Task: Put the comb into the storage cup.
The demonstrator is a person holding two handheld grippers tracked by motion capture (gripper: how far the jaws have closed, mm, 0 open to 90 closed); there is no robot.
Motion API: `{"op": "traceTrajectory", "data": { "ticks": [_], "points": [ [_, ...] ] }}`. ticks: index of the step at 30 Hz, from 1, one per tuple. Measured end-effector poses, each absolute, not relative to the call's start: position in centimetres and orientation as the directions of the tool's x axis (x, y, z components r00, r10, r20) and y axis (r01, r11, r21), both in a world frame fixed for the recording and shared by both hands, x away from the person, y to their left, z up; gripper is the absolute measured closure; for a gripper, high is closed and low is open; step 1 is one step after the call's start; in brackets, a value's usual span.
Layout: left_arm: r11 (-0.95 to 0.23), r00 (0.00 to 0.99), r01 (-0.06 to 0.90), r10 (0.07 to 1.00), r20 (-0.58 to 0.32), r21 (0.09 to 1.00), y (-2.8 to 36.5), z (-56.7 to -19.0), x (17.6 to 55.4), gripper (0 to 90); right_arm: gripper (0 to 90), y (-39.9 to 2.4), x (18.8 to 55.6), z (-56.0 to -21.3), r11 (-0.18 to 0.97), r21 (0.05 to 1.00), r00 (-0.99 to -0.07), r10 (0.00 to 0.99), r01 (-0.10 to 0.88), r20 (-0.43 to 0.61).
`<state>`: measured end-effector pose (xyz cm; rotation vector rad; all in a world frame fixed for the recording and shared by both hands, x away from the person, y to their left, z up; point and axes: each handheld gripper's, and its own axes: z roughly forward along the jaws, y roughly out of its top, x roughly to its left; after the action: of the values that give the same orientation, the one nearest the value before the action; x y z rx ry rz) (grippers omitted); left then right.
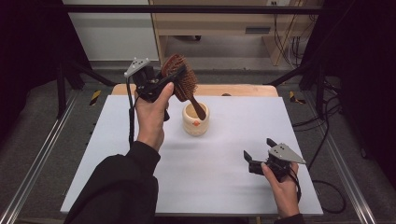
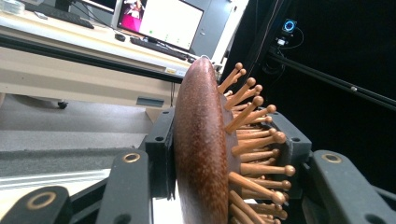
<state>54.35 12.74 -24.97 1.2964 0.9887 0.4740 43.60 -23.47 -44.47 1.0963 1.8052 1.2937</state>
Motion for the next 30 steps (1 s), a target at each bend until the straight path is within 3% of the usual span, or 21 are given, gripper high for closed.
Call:
{"op": "traceTrajectory", "data": {
  "ticks": [30],
  "points": [
    [0.235,0.491,0.164,0.823,-0.286,0.958,12.6,-25.0,57.4,51.1,3.4,-23.5,43.7,-44.5,0.145,0.958,-0.433,0.901,0.248,-0.025]
  ]
}}
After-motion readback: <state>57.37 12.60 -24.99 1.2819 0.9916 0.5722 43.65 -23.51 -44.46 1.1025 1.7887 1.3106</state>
